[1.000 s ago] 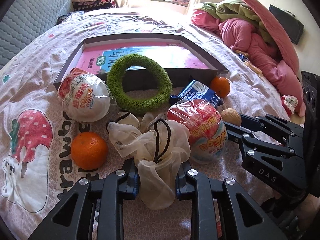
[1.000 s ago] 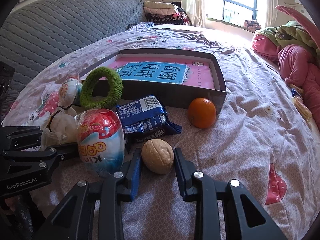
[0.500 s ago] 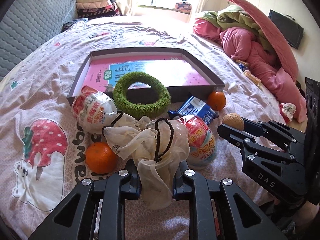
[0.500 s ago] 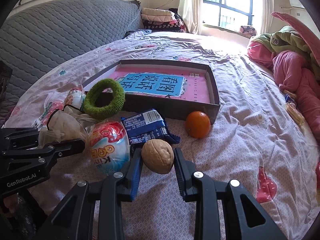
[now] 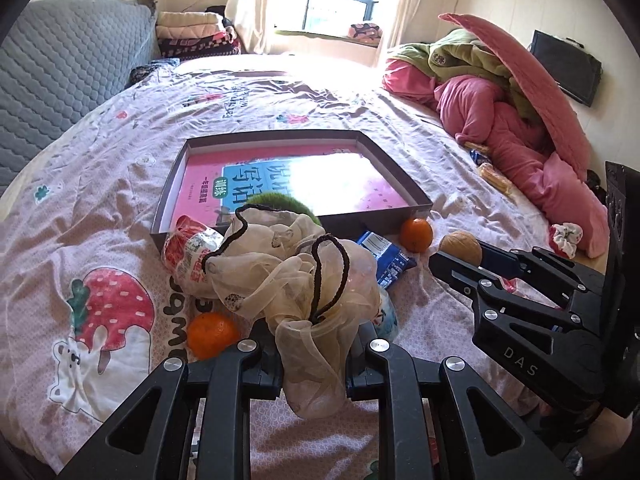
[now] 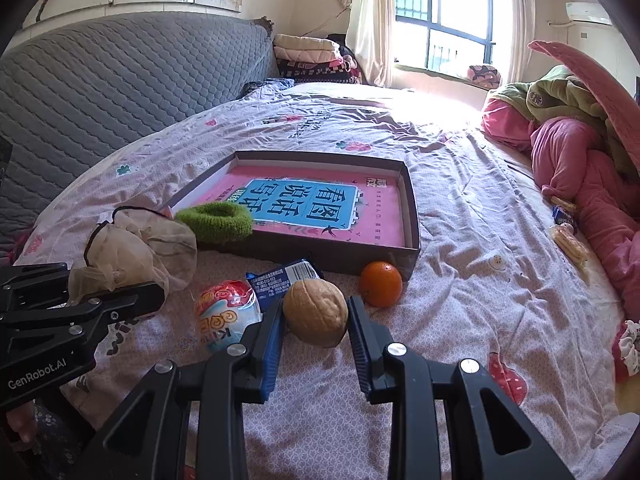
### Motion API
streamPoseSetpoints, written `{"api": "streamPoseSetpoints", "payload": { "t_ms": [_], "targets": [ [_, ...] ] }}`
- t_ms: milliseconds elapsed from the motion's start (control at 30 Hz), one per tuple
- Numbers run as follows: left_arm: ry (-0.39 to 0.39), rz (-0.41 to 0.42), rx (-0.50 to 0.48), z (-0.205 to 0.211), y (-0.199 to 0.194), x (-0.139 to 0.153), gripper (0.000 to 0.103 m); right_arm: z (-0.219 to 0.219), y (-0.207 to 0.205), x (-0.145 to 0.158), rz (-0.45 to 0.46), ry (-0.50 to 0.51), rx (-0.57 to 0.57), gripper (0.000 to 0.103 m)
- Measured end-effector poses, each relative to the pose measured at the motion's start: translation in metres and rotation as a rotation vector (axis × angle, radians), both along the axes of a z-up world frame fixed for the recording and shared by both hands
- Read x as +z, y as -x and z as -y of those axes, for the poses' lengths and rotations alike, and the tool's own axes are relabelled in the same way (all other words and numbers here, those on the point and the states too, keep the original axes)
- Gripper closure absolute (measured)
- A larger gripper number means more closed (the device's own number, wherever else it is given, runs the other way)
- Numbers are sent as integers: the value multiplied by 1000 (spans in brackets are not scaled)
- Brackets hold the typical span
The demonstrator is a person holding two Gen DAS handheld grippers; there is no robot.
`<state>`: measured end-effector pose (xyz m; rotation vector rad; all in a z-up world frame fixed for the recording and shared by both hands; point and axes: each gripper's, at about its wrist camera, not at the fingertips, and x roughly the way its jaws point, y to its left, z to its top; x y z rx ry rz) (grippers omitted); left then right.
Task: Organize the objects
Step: 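Carry the mesh bag and the walnut up over the tray with both tools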
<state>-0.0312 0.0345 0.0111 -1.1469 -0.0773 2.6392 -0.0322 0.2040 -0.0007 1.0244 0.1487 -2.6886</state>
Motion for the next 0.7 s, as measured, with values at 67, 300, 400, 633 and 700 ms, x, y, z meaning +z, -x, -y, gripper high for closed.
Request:
{"api": "streamPoseSetpoints", "payload": {
  "t_ms": [67, 300, 400, 633, 700],
  "targets": [
    [-3, -8, 1, 0, -1, 5, 82, 0, 0, 3, -7, 4, 0, 71],
    [-2, -28, 21, 4, 0, 16, 82, -1, 0, 14, -32, 15, 6, 71],
    [-2, -39, 29, 6, 2, 21, 82, -1, 0, 17, -40, 19, 7, 71],
    [-6, -50, 44, 7, 9, 26, 82, 1, 4, 24, -54, 27, 11, 71],
    [-3, -52, 48, 6, 11, 25, 82, 2, 5, 25, -56, 28, 13, 71]
  ]
}}
